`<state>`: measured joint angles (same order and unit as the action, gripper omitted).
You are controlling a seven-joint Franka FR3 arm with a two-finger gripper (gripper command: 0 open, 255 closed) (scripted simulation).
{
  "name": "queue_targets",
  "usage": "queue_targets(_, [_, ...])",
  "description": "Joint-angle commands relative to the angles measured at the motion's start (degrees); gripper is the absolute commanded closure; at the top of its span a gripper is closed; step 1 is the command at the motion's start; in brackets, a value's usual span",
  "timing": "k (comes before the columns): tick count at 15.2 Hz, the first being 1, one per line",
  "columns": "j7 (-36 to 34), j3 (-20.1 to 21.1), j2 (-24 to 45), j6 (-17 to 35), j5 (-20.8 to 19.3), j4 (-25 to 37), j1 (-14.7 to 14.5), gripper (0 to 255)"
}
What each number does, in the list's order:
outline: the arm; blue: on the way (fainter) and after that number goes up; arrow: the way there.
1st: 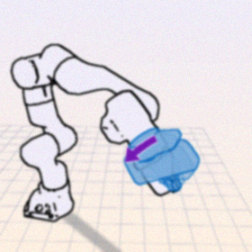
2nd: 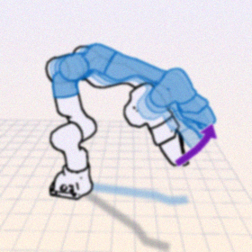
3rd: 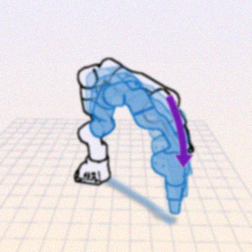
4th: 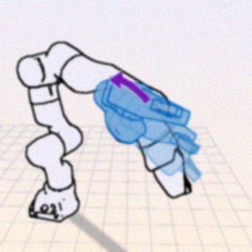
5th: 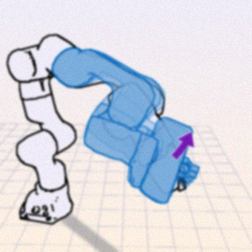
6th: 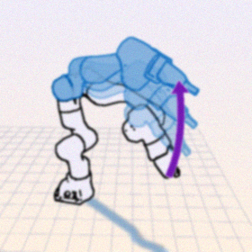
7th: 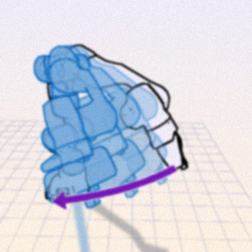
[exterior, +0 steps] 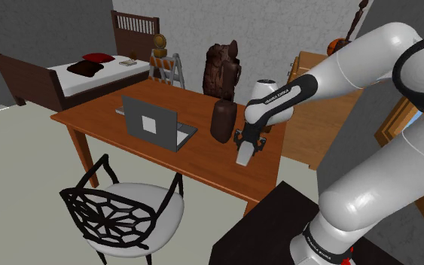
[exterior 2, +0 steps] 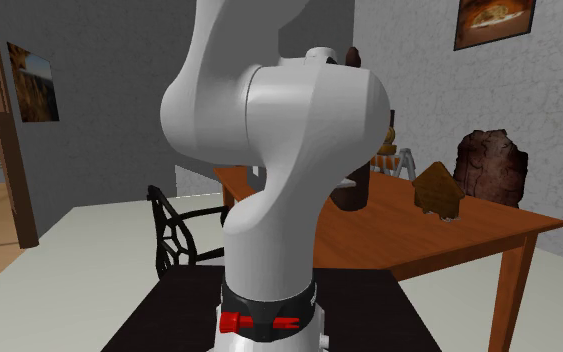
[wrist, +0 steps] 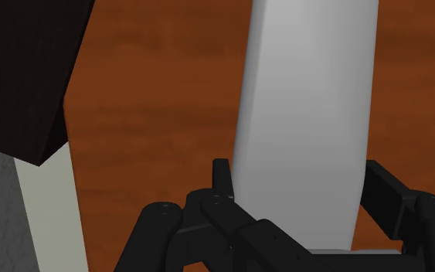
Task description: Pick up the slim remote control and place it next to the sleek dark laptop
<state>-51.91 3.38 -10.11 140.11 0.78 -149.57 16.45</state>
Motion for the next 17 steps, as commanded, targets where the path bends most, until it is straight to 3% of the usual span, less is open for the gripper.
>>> queue_targets(1, [0.08, -0.04, -1.47, -1.92, 0.11, 0.45, -0.03, 255])
queue_targets(17, [0.36, -0.30, -9.56, -16.10, 0.38, 6.54, -0.11, 255])
